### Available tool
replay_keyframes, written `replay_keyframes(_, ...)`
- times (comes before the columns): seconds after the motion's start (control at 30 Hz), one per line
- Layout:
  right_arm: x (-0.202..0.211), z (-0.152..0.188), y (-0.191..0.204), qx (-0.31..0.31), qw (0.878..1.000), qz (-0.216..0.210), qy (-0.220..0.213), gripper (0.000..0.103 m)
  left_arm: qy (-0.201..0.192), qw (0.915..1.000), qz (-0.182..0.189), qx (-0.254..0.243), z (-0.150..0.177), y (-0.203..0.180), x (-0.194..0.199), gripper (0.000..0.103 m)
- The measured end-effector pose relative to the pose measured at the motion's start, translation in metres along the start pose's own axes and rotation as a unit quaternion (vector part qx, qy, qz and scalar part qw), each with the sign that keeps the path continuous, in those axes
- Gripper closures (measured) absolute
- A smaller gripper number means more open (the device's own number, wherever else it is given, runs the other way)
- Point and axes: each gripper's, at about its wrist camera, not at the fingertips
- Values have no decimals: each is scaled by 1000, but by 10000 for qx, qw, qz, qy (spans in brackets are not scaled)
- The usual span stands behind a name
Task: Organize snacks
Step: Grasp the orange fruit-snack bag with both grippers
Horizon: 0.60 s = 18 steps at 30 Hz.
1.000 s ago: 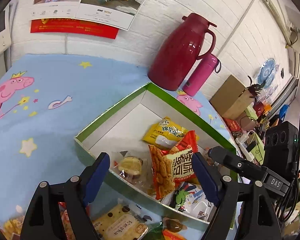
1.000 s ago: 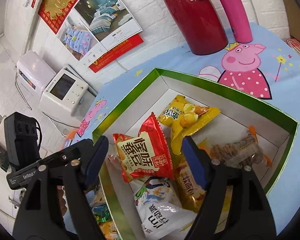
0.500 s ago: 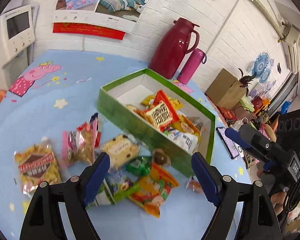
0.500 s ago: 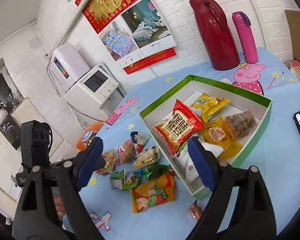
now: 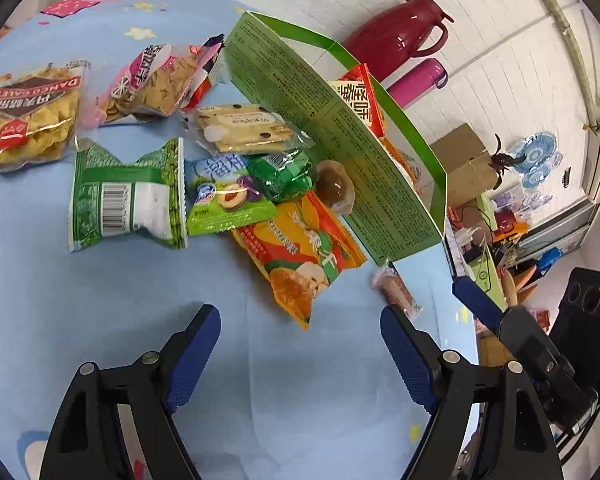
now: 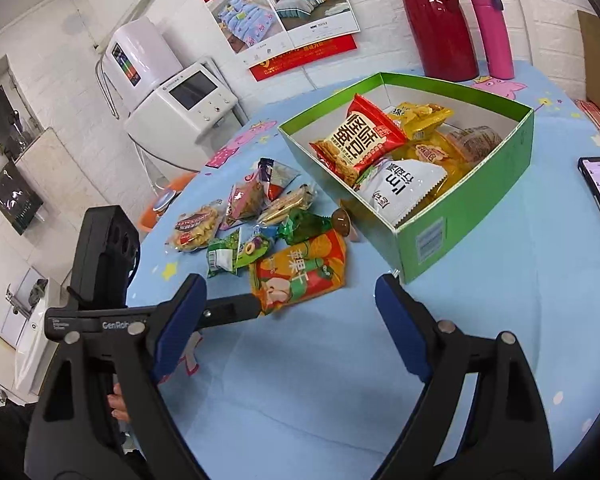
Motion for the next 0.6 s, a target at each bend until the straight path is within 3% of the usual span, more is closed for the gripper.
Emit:
replay_keyframes(0.1,-3,2,-6,-88,10000,16,23,21,-14,10000,-36,-47,-7,-5,-10,30)
replay_keyframes(0.13,-5,2,-9,-137,9999,-6,55,23,-48,9999,-81,-86,-9,-6,-12,41)
replay_keyframes(0.17,-8,3,-10,-177,9998,-34,92,27,-29,9998,-141,-159,-11,-6,-16,61)
replay_keyframes(0.23,-13,5,-13,-240,9995,-76,183,34,-48,9993,-171,-317,-14,-3,-20,74)
replay_keyframes(0.37,-25,8,-16,-439,9982,-219,336,46,178,9992,129,-341,-16,11,-18,83)
replay_keyframes(0.5,-37,9,-18,-589,9963,-400,487,50,325,9971,132,-682,-12,25,-2,83)
replay_keyframes(0.6,-53,12,-20,-803,9929,-582,661,55,372,9970,140,-660,-8,39,11,83)
Point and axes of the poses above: each gripper's, at about its wrist camera, not at the fingertips, and x roughly against the way its jaws point, y to its left, z to its underside, and after that the axes turned 4 degrees about -z, right-handed
